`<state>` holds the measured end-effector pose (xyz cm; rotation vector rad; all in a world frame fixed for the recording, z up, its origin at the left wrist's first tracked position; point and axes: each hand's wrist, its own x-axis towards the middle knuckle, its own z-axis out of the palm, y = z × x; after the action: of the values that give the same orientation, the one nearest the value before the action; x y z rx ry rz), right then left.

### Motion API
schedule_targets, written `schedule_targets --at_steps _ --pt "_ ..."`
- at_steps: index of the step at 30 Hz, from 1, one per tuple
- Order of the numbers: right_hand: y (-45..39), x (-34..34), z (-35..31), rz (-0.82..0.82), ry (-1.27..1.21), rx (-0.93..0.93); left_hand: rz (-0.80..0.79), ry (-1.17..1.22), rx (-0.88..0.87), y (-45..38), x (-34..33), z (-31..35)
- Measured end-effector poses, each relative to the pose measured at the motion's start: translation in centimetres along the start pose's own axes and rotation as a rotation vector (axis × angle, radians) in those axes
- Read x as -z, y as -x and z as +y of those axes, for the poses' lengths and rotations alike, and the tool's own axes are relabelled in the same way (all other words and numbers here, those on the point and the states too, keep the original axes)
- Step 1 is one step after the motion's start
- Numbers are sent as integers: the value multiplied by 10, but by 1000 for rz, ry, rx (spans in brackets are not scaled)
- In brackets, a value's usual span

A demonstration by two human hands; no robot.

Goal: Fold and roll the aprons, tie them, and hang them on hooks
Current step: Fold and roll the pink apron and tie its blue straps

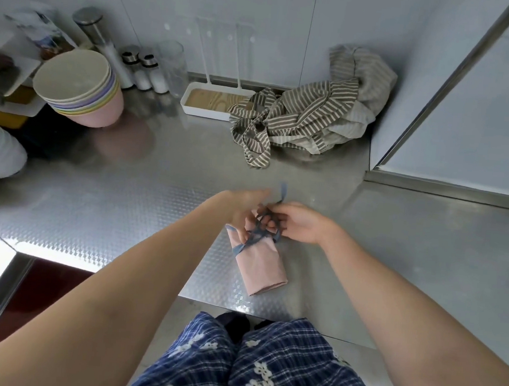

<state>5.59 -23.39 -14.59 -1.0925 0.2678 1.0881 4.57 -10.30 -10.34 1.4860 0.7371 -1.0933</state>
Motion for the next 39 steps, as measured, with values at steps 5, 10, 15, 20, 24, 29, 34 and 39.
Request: schedule_targets --at_steps 5,10,15,20,24,29,34,39 --pt "10 12 -15 61 593 31 39 -218 -6 1 -10 -5" --pt "9 6 -21 253 1396 232 193 -461 -28 -11 -15 -13" --pt "10 2 -8 404 1564 457 255 -330 -38 -18 -12 -13" --pt "10 7 -9 410 1428 496 235 -114 -58 -23 -8 -13" --pt "9 13 -10 433 1187 488 228 32 -130 -29 -3 -15" --pt "8 17 -11 420 1059 467 197 217 -155 -32 -2 -14" --pt "8 18 -11 414 1051 453 269 114 -181 -29 1 -10" --pt "7 22 -10 401 1102 414 446 -4 -210 -30 0 -8"
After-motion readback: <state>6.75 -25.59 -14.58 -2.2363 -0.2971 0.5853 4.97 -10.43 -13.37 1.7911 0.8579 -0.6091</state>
